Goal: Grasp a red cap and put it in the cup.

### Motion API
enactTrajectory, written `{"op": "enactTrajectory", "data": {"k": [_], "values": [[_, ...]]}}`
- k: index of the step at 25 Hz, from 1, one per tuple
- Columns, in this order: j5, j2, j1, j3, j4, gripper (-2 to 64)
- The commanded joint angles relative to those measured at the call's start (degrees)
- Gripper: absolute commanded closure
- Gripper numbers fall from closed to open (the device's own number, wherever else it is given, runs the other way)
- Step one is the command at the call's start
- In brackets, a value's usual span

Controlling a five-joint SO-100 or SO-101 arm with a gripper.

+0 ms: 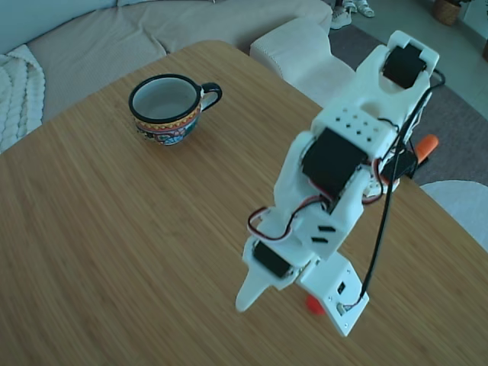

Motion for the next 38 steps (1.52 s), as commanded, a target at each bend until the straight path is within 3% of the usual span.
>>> {"op": "enactTrajectory", "data": {"k": [1,4,12,21,30,38], "values": [[0.4,-1.5,-1.5,-7.2,1.1,13.6],[0.4,-3.3,-4.0,-11.3,2.9,8.4],[0.8,-8.4,-11.5,-18.1,7.8,8.4],[3.9,-9.0,-10.3,-18.8,15.3,8.4],[4.6,1.9,-10.9,-4.3,15.3,8.0],[4.6,12.3,-13.2,14.3,8.7,8.1]]}}
